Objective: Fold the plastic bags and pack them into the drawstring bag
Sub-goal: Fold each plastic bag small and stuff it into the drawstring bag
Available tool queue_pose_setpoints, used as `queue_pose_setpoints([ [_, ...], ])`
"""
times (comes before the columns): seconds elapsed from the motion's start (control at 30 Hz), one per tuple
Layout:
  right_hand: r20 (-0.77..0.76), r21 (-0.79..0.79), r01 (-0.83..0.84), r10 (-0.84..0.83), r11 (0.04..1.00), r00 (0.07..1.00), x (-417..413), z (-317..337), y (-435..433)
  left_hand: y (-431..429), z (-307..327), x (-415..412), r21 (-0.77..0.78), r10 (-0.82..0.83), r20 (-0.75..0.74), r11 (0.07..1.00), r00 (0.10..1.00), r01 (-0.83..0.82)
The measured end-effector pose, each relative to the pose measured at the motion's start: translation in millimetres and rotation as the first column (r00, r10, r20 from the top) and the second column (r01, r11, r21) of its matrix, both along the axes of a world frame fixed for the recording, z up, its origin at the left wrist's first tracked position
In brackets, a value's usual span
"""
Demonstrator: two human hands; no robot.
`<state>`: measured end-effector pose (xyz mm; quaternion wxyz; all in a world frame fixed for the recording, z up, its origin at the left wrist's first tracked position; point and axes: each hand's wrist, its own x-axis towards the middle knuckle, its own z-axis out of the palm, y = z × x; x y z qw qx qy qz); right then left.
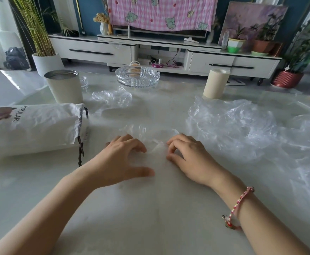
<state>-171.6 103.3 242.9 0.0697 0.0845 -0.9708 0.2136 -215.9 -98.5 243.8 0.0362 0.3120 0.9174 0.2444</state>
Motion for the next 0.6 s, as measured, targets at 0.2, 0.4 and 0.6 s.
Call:
queue_pose_setpoints([
  [0.2,0.082,-0.281,0.016,0.008,0.960,0.997,3.4,7.4,4.1,3.0,-3.9,-0.1,0.066,0.024,-0.155,0.998,0.988,-0.014],
  [0.4,-0.017,-0.304,-0.074,0.072,0.950,0.997,-1.4,1.5,5.6,3.3,6.4,3.6,0.405,0.065,0.103,0.909,0.993,-0.101],
  [0.6,0.126,-0.379,0.026,0.024,0.925,0.992,-0.5,11.5,21.9,-8.2,7.7,1.4,0.323,-0.092,0.254,0.946,0.963,0.005],
])
